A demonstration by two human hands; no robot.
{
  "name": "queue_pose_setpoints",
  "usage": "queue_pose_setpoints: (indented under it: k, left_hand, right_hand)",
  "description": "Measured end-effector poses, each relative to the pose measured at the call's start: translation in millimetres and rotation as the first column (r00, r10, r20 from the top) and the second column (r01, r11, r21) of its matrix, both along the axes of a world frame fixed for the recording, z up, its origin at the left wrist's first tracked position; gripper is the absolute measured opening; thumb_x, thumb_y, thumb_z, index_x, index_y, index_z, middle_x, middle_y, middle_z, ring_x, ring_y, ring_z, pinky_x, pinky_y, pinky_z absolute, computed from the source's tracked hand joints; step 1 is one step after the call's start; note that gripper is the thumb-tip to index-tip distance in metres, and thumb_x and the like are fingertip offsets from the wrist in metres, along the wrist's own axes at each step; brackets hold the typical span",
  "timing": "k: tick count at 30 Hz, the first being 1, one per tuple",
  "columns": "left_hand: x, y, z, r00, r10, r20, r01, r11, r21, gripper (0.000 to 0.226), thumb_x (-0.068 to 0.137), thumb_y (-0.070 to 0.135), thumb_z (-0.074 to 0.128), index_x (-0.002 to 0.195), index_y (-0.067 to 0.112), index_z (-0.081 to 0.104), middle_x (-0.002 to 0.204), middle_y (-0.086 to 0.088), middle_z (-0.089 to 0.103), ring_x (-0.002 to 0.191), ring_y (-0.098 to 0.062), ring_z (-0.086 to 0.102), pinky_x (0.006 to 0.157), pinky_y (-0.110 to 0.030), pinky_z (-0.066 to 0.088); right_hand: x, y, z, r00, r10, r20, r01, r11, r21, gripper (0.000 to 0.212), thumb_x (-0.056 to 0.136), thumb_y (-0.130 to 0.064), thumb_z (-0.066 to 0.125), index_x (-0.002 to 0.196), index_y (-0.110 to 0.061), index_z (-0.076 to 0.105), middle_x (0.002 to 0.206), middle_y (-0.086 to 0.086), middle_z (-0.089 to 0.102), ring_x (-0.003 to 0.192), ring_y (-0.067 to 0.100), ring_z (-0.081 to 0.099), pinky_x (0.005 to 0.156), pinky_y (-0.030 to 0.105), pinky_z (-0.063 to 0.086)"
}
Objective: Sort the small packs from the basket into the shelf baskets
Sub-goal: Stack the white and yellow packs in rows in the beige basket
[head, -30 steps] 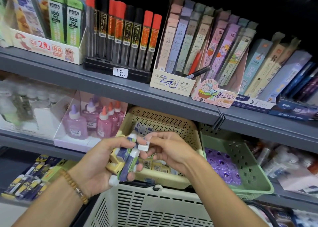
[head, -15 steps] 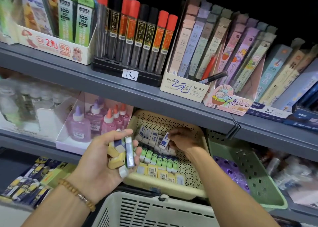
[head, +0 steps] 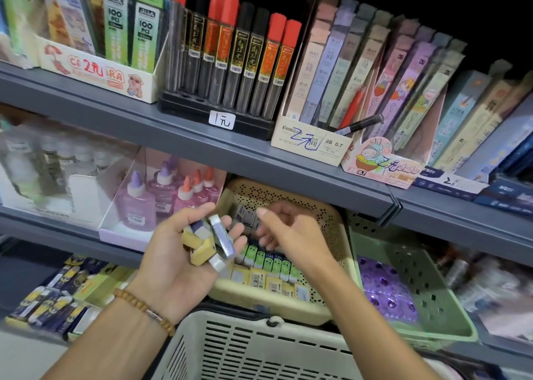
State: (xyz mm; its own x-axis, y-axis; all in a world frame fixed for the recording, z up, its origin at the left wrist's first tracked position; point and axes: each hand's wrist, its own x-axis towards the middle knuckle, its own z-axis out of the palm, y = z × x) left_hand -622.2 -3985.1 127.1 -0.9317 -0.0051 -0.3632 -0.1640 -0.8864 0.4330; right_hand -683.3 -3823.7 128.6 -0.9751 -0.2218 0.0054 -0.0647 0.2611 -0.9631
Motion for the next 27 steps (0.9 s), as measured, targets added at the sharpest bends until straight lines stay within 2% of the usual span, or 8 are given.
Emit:
queue_pose_setpoints:
  k: [2,5,7,9,13,17,21,27]
  left_hand:
    - [1,2,1,1.000,0.010,-0.027,-0.009,1.000,0.029,0.015,0.085,0.015,0.058,0.098,0.010,0.064,0.104,-0.019,0.063,0.088,-0.038,0.071,0.078,-0.046,0.058]
    - [2,4,3,0.997,-0.002,-0.078,0.007,0.998,0.059,0.028,0.078,0.014,0.059,0.106,0.012,0.060,0.113,-0.021,0.062,0.072,-0.034,0.072,0.055,-0.040,0.058]
    - [3,5,2,0.995,-0.021,-0.092,0.024,0.999,0.033,0.040,0.069,0.016,0.062,0.109,0.012,0.060,0.124,-0.022,0.060,0.076,-0.032,0.072,0.062,-0.044,0.060]
    - [4,4,0,0.996,-0.029,-0.085,0.029,1.000,0.002,0.045,0.067,0.018,0.063,0.112,0.012,0.061,0.130,-0.022,0.058,0.089,-0.031,0.071,0.077,-0.045,0.057]
    - [3,1,-2,0.998,-0.037,-0.051,0.033,0.996,-0.079,0.028,0.084,0.018,0.059,0.112,0.015,0.059,0.122,-0.017,0.065,0.092,-0.030,0.071,0.085,-0.050,0.054]
    - [2,-3,0,0.999,-0.047,-0.024,0.043,0.991,-0.123,0.013,0.089,0.016,0.054,0.099,0.009,0.058,0.109,-0.022,0.070,0.090,-0.039,0.071,0.075,-0.051,0.058]
    - [1,-8,1,0.998,-0.061,-0.031,0.055,0.986,-0.156,0.014,0.088,0.016,0.054,0.097,0.007,0.059,0.106,-0.022,0.071,0.088,-0.038,0.071,0.069,-0.047,0.059]
    - [1,-11,-1,0.996,-0.082,-0.026,0.076,0.979,-0.191,0.020,0.087,0.016,0.057,0.104,0.006,0.062,0.090,-0.017,0.065,0.088,-0.038,0.071,0.072,-0.051,0.058]
  right_hand:
    - [22,-5,8,0.990,0.140,-0.029,-0.141,0.990,-0.021,0.011,0.086,-0.023,0.072,0.081,-0.014,0.066,0.071,0.005,0.071,0.055,0.012,0.063,0.052,0.019,0.050]
    - [37,-12,13,0.976,0.215,-0.029,-0.213,0.976,0.051,0.015,0.079,-0.015,0.080,0.085,-0.012,0.067,0.075,0.007,0.068,0.063,0.014,0.062,0.060,0.025,0.054]
    - [38,-14,14,0.976,0.218,-0.015,-0.216,0.972,0.092,0.013,0.081,-0.009,0.077,0.085,-0.015,0.067,0.074,0.002,0.065,0.066,0.018,0.059,0.062,0.029,0.053]
    - [35,-10,14,0.978,0.206,0.041,-0.207,0.978,0.014,0.011,0.083,-0.004,0.070,0.085,-0.015,0.069,0.072,0.001,0.065,0.063,0.018,0.059,0.057,0.026,0.054]
    - [17,14,14,0.986,0.039,0.163,-0.006,0.981,-0.196,0.013,0.087,-0.002,0.061,0.090,-0.007,0.072,0.077,0.011,0.072,0.067,0.017,0.067,0.065,0.024,0.056]
    - [-5,36,2,0.957,-0.142,0.252,0.159,0.986,-0.050,0.005,0.091,-0.006,0.065,0.093,-0.006,0.070,0.075,0.013,0.075,0.071,0.022,0.075,0.063,0.019,0.059]
    - [-20,47,-12,0.958,-0.212,0.192,0.172,0.963,0.206,0.006,0.094,-0.015,0.064,0.099,-0.013,0.067,0.069,0.008,0.075,0.068,0.019,0.075,0.060,0.018,0.057]
    - [-34,44,-16,0.946,-0.147,0.289,0.086,0.973,0.216,0.016,0.081,-0.008,0.077,0.096,-0.006,0.071,0.073,0.008,0.075,0.066,0.017,0.074,0.057,0.016,0.056]
